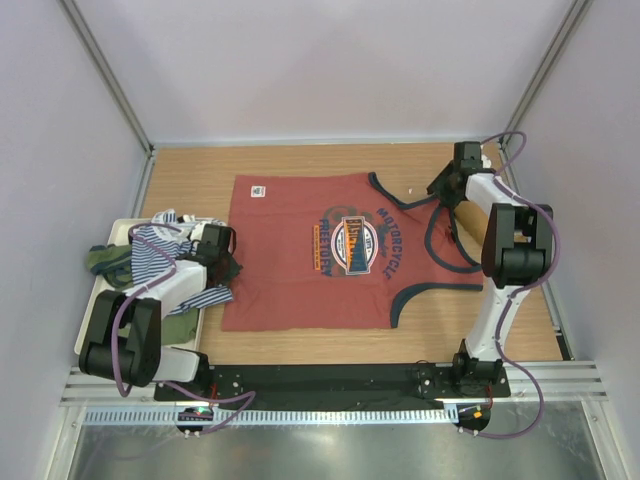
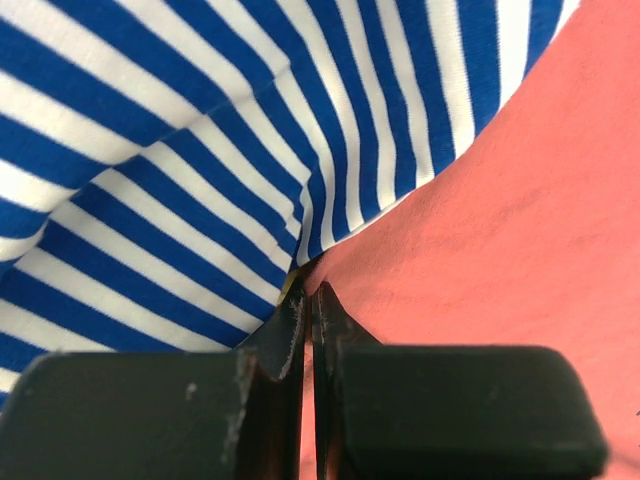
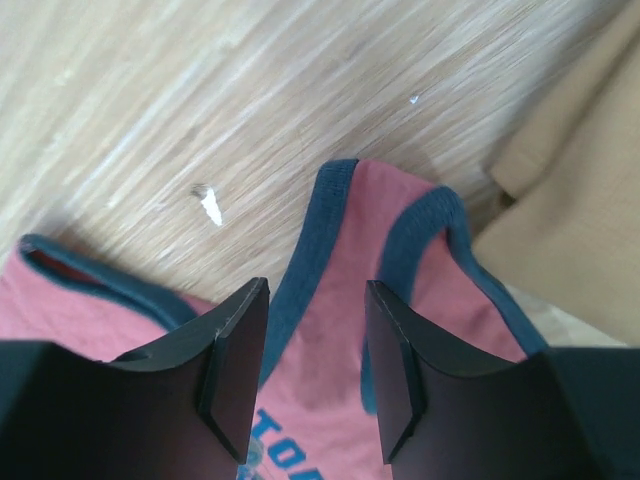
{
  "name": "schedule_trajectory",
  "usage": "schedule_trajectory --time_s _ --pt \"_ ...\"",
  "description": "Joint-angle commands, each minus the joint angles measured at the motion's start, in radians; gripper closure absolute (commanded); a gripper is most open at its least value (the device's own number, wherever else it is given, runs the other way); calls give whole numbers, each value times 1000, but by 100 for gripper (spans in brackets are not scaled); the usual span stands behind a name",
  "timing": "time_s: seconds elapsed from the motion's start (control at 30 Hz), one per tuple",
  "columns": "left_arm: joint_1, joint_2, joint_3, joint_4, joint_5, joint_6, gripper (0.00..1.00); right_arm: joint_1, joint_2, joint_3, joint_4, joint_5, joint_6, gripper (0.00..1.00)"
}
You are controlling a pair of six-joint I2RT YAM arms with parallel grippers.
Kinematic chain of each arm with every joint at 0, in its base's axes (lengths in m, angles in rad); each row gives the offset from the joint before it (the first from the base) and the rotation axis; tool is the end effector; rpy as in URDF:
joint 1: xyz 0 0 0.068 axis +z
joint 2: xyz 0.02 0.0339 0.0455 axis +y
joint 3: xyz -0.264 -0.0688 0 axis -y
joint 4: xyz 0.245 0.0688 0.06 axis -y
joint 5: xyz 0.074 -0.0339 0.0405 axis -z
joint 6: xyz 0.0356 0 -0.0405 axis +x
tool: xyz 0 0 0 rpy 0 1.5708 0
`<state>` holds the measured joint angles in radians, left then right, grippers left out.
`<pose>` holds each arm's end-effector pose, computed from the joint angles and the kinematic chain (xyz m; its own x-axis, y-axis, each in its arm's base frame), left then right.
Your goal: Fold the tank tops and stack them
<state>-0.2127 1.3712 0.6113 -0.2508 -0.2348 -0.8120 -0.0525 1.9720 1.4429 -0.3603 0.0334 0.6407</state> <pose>0.2405 -0.0435 0.1550 -0.6311 -0.5857 -0.5086 -0.5428 0.8018 -0.2499 0.4332 -0.0240 0.1996 -0.5779 0.6286 -0.5205 0.5225 0.7749 0.3557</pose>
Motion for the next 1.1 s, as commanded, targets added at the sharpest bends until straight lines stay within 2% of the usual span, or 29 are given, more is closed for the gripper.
schedule_trajectory --time_s 0.0,0.07,0.17,0.27,0.37,0.43,0.5,0.63,0.67,0.8,0.93,0.97,1.07 --pt "7 -26 -8 -10 -35 -16 100 -3 63 59 -9 -20 36 52" --pt "7 -26 -7 -10 -35 -16 100 -3 82 74 4 20 53 58" --pt "7 -31 -8 -10 -35 -15 100 -6 143 138 -41 98 66 83" --pt "7 -40 -10 -11 -43 -16 100 -24 191 180 -74 157 99 89" --pt "7 -37 -10 -13 -47 -19 100 -49 208 174 -36 160 119 90" --pt "9 -21 -7 -13 -44 -19 100 -61 217 181 -20 166 139 88" --pt "7 -11 -1 -13 -35 -16 100 -70 231 195 -13 122 137 80" --pt "9 -18 5 -10 -8 10 98 -64 223 226 3 48 110 57" --pt "7 -29 -7 5 -5 13 94 -61 219 235 4 34 99 51" --pt "7 -84 -38 36 17 20 85 -52 185 269 -34 25 82 48" --pt "7 -126 -31 38 99 33 76 -15 69 225 -29 43 54 41" --pt "7 -156 -28 38 117 33 74 -9 50 221 -32 45 30 35" --pt "7 -249 -36 7 157 8 66 13 -13 218 -94 25 -12 33"
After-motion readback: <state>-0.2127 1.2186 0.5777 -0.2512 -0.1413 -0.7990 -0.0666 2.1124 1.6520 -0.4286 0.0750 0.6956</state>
